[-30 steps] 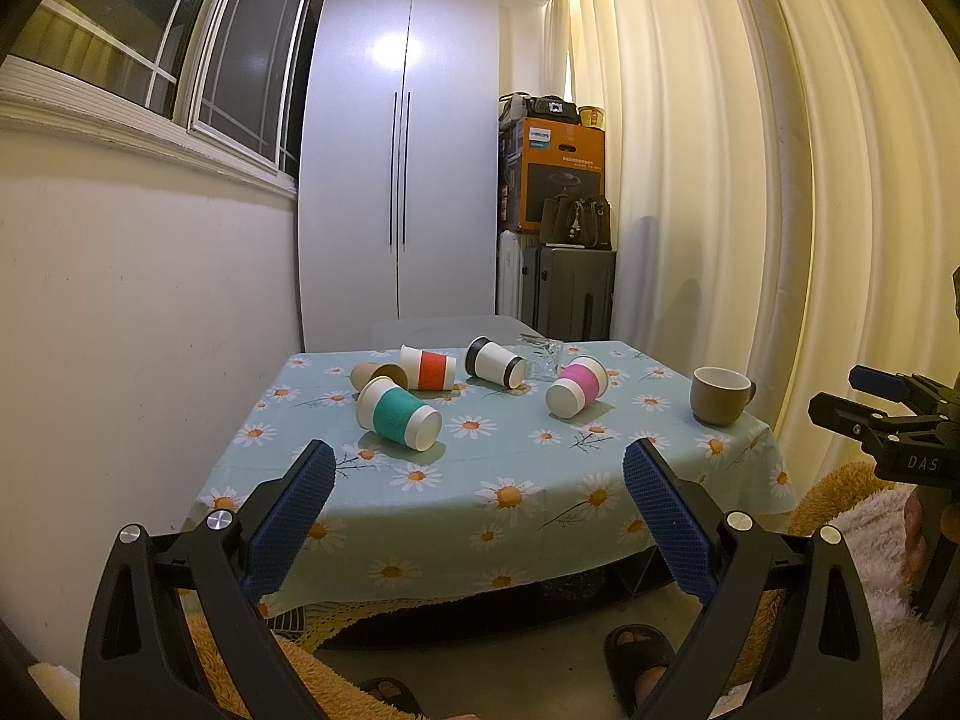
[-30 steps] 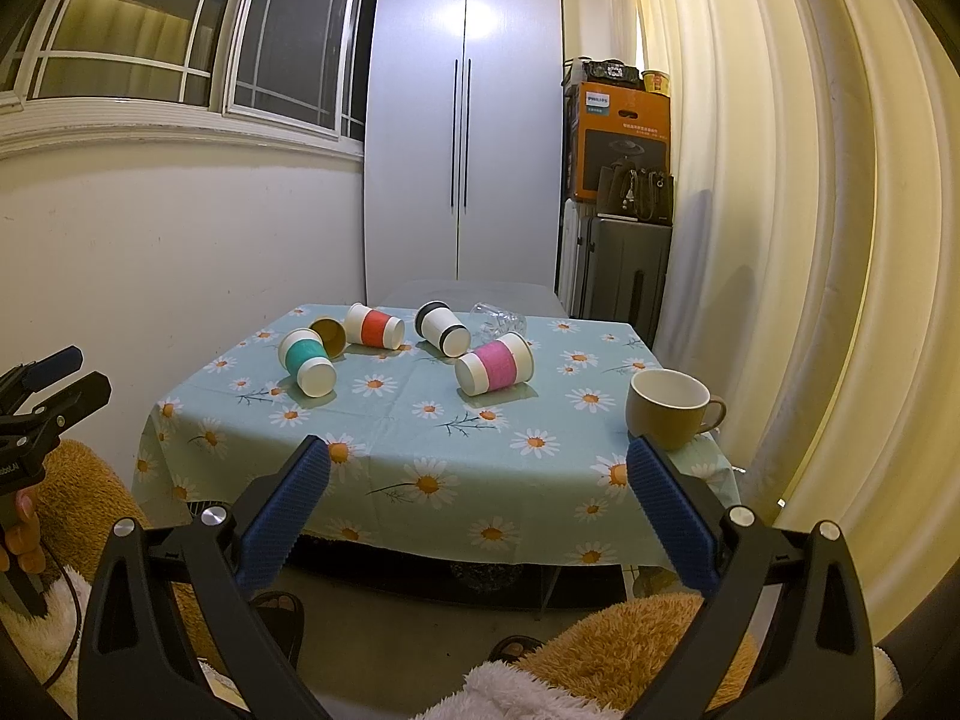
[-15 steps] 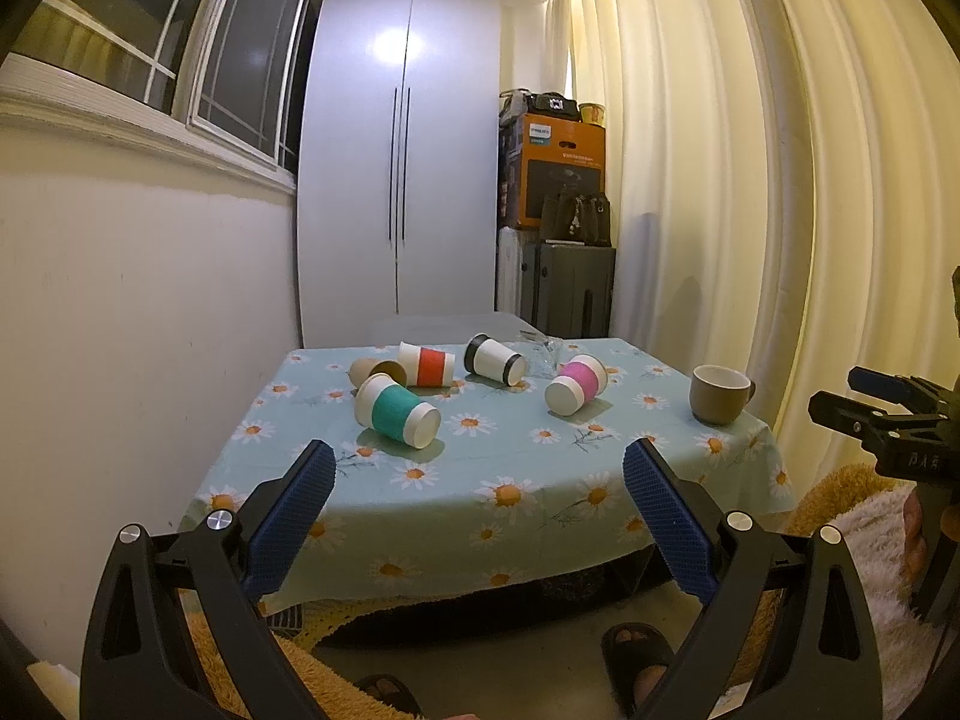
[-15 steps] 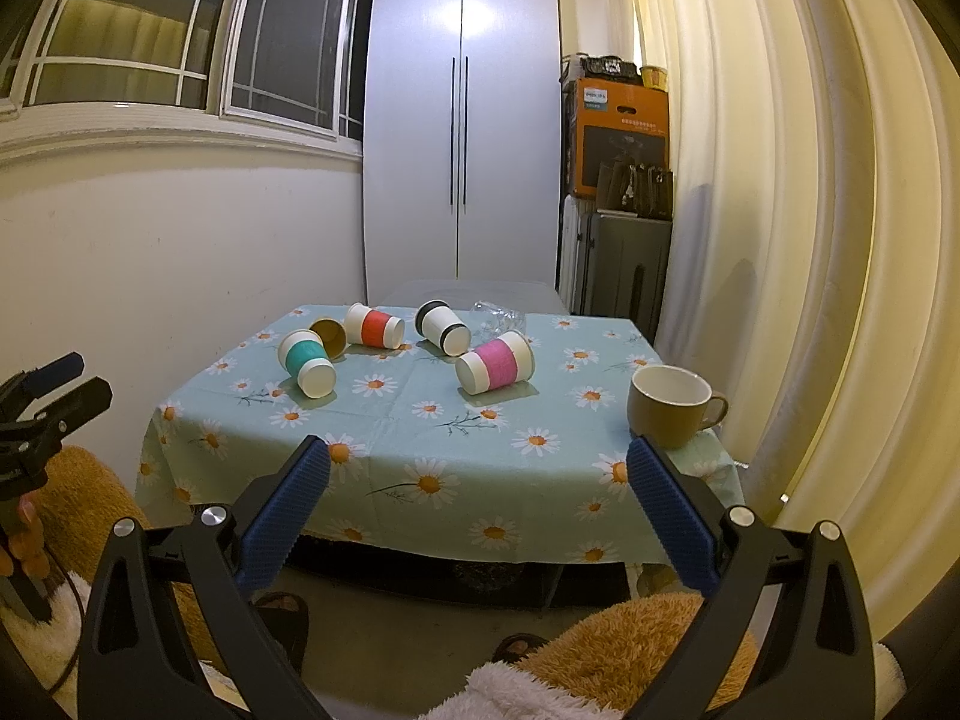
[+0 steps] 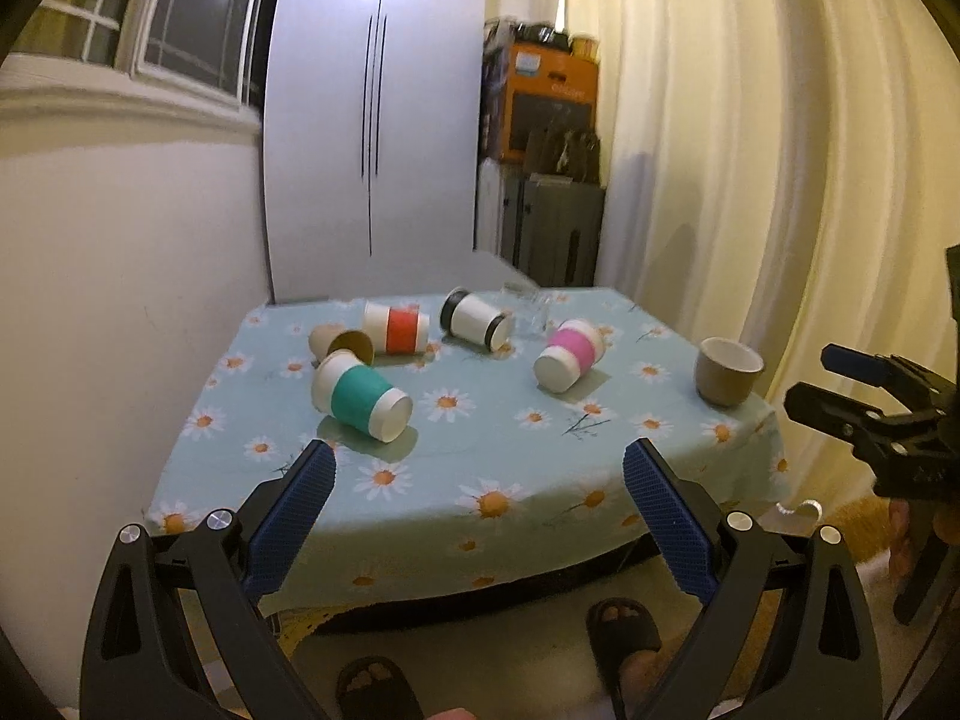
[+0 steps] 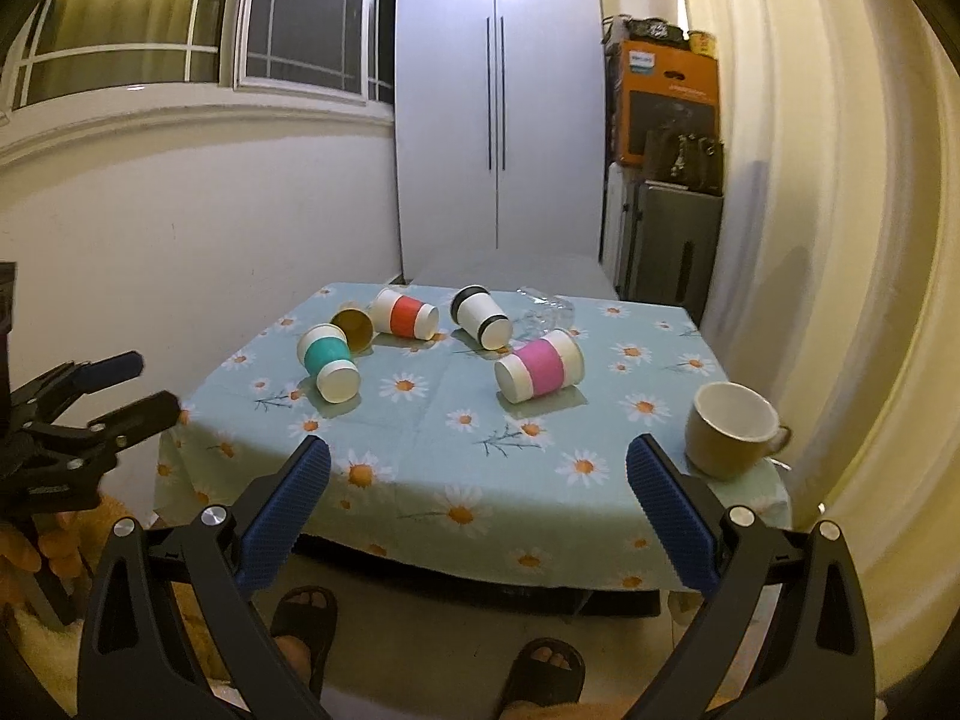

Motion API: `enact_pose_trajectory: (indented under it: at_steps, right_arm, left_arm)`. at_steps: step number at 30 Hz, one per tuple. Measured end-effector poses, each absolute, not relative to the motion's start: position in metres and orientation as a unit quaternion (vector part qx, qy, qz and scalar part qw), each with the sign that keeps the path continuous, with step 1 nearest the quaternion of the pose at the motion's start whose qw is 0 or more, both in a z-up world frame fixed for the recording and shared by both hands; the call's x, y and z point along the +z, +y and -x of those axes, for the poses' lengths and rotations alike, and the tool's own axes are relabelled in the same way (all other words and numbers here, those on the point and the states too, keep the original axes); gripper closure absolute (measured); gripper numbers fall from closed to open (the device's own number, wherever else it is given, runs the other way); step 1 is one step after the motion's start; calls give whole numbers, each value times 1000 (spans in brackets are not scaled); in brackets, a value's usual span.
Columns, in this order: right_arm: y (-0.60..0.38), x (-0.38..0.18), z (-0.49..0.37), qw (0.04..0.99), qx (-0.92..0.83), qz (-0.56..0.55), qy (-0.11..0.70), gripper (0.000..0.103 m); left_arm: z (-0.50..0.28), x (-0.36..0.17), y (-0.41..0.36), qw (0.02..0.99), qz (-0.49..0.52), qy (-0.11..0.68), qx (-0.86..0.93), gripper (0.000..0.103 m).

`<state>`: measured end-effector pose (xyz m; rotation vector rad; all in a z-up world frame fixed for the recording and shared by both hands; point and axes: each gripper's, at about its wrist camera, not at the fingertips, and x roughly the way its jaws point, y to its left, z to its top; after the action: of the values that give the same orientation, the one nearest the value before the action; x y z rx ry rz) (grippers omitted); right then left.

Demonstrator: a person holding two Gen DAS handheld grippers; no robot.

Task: Flip cup upright
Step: 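Move the right tool toward the teal-banded paper cup lying on its side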

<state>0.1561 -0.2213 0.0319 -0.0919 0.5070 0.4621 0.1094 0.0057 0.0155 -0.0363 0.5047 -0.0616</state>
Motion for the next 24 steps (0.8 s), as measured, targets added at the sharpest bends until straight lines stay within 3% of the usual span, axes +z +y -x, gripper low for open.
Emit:
enact_pose_trajectory:
  at_steps: [13,24]
  right_arm:
    - [-176,19,-259,918,254,28,304,5]
    - [-137,10,-336,904,283,26,320,5]
  left_arm:
    - [-240,12,71,925,109,359,58,9]
    - [-349,-37,111,856,166,476,120,9]
